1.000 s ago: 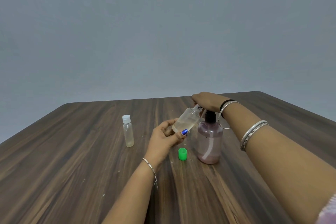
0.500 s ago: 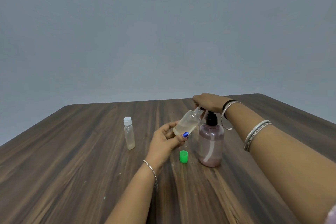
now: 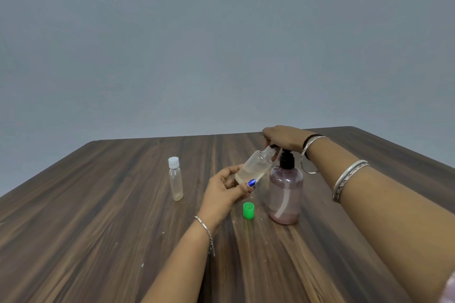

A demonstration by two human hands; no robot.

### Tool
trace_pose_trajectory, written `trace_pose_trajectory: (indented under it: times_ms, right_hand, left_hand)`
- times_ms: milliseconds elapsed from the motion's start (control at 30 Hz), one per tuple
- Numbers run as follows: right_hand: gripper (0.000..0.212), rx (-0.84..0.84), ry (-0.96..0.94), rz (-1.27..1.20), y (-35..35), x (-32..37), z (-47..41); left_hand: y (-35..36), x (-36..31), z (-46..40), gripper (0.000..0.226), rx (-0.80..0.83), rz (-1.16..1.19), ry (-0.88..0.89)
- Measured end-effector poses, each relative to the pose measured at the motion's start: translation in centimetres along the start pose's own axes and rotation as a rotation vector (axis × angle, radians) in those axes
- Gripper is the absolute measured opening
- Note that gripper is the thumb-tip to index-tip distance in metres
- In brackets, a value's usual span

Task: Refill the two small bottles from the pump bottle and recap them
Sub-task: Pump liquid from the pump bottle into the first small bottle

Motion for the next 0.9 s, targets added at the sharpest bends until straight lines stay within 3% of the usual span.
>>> trace_pose_trajectory:
  times_ms: [900]
  right_hand:
    - [0.023, -0.045, -0.007, -0.029, 0.15, -0.25, -0.75]
  left_hand:
    - [0.06, -0.42, -0.04, 0.033, -0.006, -0.001, 0.016]
Point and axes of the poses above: each hand's wrist, its own z-axis away from the middle knuckle, its own y-axis out of the palm, x = y × z, the point moved 5 cm from there along -z, towards the middle knuckle, and after that the axes turned 5 degrees about -x, right-handed, at the moved point
